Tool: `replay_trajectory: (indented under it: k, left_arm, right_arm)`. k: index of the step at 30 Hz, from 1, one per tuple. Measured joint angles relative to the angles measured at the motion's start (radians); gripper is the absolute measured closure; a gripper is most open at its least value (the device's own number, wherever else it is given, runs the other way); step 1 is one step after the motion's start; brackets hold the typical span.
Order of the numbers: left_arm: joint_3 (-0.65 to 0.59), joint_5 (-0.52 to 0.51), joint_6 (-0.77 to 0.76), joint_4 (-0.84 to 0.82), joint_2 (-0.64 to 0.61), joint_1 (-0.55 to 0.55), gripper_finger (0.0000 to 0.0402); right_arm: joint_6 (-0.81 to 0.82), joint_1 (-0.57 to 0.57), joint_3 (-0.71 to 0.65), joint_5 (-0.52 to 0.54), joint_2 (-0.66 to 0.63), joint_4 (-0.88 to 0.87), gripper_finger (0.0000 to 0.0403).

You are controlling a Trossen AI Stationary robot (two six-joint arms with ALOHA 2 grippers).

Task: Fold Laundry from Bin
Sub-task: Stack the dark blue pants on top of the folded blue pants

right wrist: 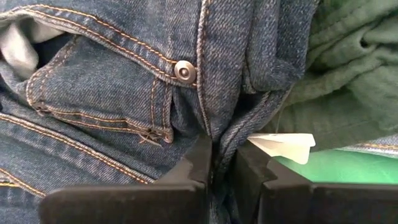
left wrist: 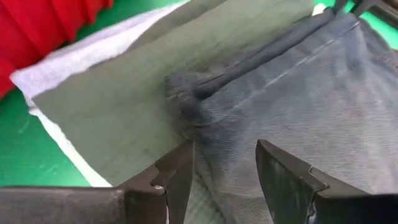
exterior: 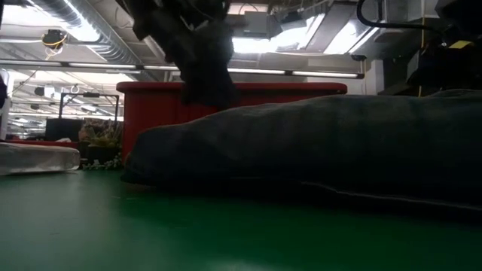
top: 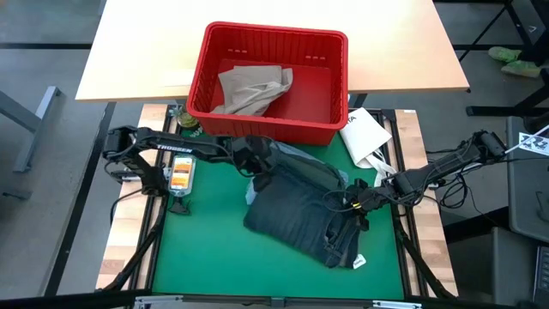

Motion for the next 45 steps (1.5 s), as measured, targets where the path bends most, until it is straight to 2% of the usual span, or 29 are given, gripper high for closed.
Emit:
replay_trajectory:
  k: [13,16,21,23,33,45]
  left_arm:
    - [0.0,0.056,0.013,0.065,0.088,0.012,0.0243]
    - [0.0,0.054,0.031,0.088,0.084,0.011,0.0275]
    - [-0.001,0.089,0.031,0.101,0.077,0.01,0.0374]
    - [-0.001,0.093,0.032,0.098,0.076,0.004,0.039]
    - [-0.002,0.09,0.071,0.081,-0.033,-0.04,0.0396]
    - [-0.002,0.085,0.071,0.057,-0.173,-0.117,0.04]
  right_arm:
    - [-0.002,0.0,0.0,0.0,0.0,0.0,0.0369]
    - [-0.002,0.0,0.0,-0.006,0.0,0.002,0.0369]
    - [-0.003,0.001,0.0,-0.051,0.0,0.047,0.0369]
    - [-0.004,0.002,0.002,-0.067,-0.001,0.083,0.0369]
    - [-0.104,0.002,0.168,-0.098,-0.002,0.002,0.037]
    - [-0.118,0.002,0.327,-0.11,-0.002,-0.063,0.037]
